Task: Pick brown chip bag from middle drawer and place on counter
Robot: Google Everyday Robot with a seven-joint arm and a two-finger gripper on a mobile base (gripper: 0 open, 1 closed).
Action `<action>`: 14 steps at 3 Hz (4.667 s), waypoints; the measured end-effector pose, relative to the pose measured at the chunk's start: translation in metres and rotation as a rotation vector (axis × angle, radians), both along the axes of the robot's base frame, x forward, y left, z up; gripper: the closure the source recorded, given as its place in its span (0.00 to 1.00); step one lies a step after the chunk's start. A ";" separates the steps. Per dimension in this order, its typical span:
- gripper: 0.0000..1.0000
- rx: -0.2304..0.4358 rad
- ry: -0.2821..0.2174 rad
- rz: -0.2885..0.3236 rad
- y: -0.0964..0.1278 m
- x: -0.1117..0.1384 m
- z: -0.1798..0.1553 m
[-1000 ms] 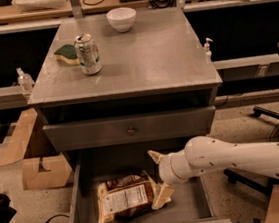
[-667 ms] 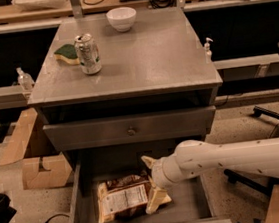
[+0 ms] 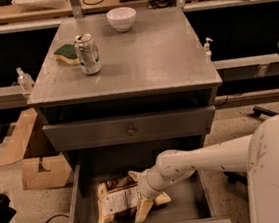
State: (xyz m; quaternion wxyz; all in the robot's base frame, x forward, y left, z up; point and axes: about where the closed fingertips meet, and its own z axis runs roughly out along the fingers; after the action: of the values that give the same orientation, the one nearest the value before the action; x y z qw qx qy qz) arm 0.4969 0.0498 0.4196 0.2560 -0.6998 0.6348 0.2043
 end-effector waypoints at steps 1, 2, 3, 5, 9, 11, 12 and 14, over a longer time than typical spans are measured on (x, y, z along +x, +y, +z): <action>0.19 -0.025 0.013 0.018 0.011 -0.001 -0.025; 0.42 -0.020 -0.007 0.054 0.018 0.002 -0.041; 0.66 -0.011 -0.018 0.086 0.026 0.005 -0.052; 1.00 -0.011 -0.018 0.086 0.026 0.005 -0.045; 1.00 0.046 -0.169 0.047 -0.035 -0.049 0.103; 1.00 0.111 -0.262 -0.002 -0.084 -0.054 0.223; 1.00 0.100 -0.294 -0.038 -0.099 -0.059 0.290; 1.00 0.071 -0.298 -0.091 -0.111 -0.049 0.315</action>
Offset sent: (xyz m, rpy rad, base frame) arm 0.0093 0.0230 -0.0582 -0.0127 -0.0430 0.0969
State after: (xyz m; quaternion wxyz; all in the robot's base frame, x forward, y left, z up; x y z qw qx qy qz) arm 0.4475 -0.0608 0.7342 0.3808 -0.6834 0.6133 0.1088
